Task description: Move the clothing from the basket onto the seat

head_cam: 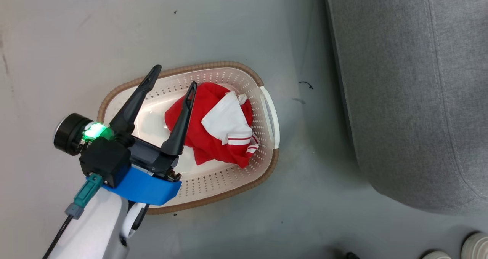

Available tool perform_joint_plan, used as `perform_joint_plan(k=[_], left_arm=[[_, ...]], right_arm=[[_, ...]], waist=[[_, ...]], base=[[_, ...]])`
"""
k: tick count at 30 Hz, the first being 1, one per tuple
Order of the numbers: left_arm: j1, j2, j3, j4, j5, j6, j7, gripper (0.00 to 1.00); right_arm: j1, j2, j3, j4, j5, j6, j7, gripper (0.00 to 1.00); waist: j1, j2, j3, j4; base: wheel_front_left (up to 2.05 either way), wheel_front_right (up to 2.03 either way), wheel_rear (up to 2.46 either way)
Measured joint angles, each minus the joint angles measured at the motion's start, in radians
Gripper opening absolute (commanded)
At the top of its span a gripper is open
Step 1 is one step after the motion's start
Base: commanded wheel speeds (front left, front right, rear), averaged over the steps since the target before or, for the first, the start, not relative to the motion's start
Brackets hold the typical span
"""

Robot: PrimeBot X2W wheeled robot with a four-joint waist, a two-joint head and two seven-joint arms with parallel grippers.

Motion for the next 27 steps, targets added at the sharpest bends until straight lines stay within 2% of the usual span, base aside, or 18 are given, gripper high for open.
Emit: perform_joint_plan(k=[1, 2, 7, 17, 27], left_arm=[[0.001, -0.001, 0.0, 0.002, -0.001, 0.0, 0.0, 1.0], [0.002, -0.004, 0.0, 0.005, -0.001, 0.0, 0.0, 1.0], [0.012, -0.028, -0.001, 0.03, -0.011, 0.0, 0.0, 1.0], [0.063, -0.109, 0.042, 0.103, -0.044, 0.001, -0.001, 1.0], [0.149, -0.191, 0.119, 0.206, -0.074, -0.005, -0.001, 1.0]], right_arm=[[0.007, 0.008, -0.004, 0.01, -0.013, 0.0, -0.001, 0.86], [0.012, 0.021, -0.01, 0.016, -0.019, 0.0, -0.006, 1.0], [0.039, 0.053, -0.006, 0.03, -0.034, 0.0, -0.01, 1.0], [0.215, 0.086, 0.111, 0.001, 0.0, 0.0, -0.059, 1.0], [0.536, 0.154, 0.297, -0.18, 0.073, 0.0, -0.134, 1.0]], waist=[[0.0, 0.0, -0.006, 0.002], [-0.0001, 0.0, -0.012, 0.003], [-0.0001, -0.0001, -0.057, 0.008], [-0.0003, 0.0, -0.211, 0.031], [-0.0004, 0.0, -0.408, 0.07]], base=[[0.0, 0.0, 0.0], [0.0, 0.0, 0.0], [0.0, 0.0, 0.0], [0.0, 0.0, 0.0], [0.0, 0.0, 0.0]])
